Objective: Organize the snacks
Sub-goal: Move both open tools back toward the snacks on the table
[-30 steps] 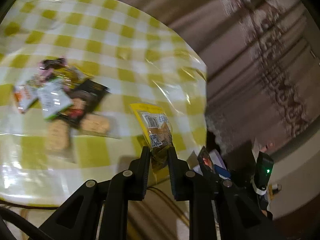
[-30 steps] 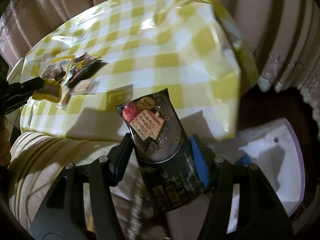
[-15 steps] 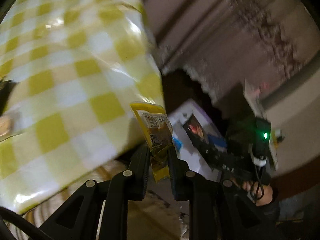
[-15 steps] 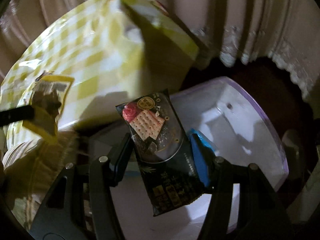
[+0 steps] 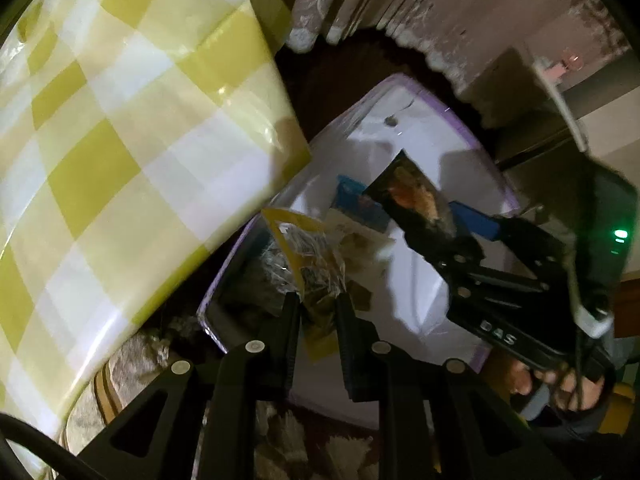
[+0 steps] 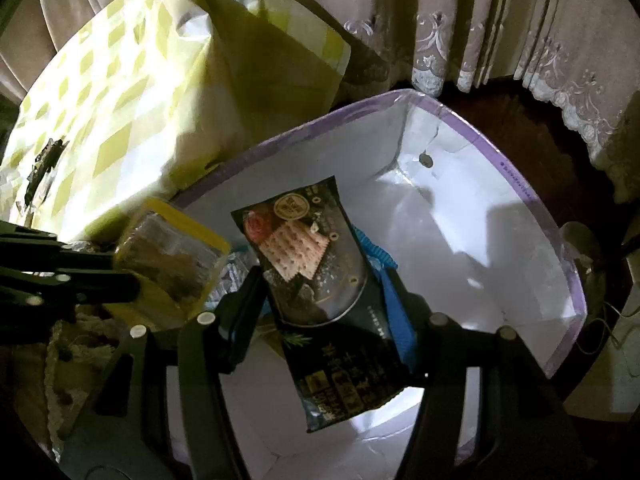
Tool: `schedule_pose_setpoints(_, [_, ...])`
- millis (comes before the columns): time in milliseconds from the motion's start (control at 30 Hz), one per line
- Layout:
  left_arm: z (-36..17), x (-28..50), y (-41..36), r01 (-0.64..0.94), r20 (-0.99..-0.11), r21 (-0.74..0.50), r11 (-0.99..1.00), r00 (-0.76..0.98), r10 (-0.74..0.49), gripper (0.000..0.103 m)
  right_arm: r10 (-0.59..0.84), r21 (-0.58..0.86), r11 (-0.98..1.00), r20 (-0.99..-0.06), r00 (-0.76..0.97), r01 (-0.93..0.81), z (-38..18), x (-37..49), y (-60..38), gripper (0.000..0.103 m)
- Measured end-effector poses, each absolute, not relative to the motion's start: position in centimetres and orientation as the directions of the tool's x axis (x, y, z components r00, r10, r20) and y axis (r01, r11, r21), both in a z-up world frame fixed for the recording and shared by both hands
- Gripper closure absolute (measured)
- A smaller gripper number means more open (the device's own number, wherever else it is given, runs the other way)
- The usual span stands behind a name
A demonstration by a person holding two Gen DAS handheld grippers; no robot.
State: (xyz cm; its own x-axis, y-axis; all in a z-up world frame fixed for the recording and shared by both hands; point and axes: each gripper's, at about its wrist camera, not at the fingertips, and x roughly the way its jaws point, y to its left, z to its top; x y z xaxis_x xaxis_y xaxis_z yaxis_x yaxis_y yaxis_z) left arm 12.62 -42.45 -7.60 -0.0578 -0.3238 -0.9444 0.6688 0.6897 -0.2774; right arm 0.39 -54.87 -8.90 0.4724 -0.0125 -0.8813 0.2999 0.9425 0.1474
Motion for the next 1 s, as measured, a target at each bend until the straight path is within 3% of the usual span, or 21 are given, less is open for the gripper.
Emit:
schedule_pose_setpoints(200, [-9.0, 13.1, -43.4, 0.658, -0.96, -0.238, 0.714, -0.048, -0.276, 0.083, -0.011, 0.151, 0.942, -0.88, 0.474, 0.301, -9.2, 0.5, -54.7, 0.041])
schedule_pose_setpoints(300, [-8.9, 13.3, -43.2, 0.644, -0.958, -0.24, 0.726, -0.036, -0.284, 0.071, -0.012, 0.149, 0.942, -0.881, 0.474, 0.301, -9.2, 0.6, -54.7, 0.041])
schedule_pose_setpoints(533, [-6.8, 13.1, -41.2, 0.616, -0.93, -0.281, 0.736, 0.014, -0.367, 0.055, -0.008, 0.148, 0.946, -0.878, 0.478, 0.289, -8.4, 0.6, -54.1, 0.038])
schedule_pose_setpoints(667, [-5.1, 13.6, -39.7, 0.586, -0.901, -0.322, 0.744, 0.052, -0.43, 0.055, -0.01, 0.141, 0.952, -0.872, 0.49, 0.27, -7.4, 0.7, -53.4, 0.037])
schedule_pose_setpoints(833, [-1.8, 14.2, -34.9, 0.553, -0.849, -0.34, 0.761, 0.168, -0.502, 0.052, -0.009, 0.124, 0.966, -0.859, 0.512, 0.225, -5.7, 1.6, -51.8, 0.037])
schedule_pose_setpoints(1000, [-0.2, 15.7, -27.0, 0.45, -0.815, -0.336, 0.828, 0.302, -0.495, 0.046, 0.021, 0.113, 0.984, -0.844, 0.536, 0.14, -3.8, 3.6, -48.4, 0.036])
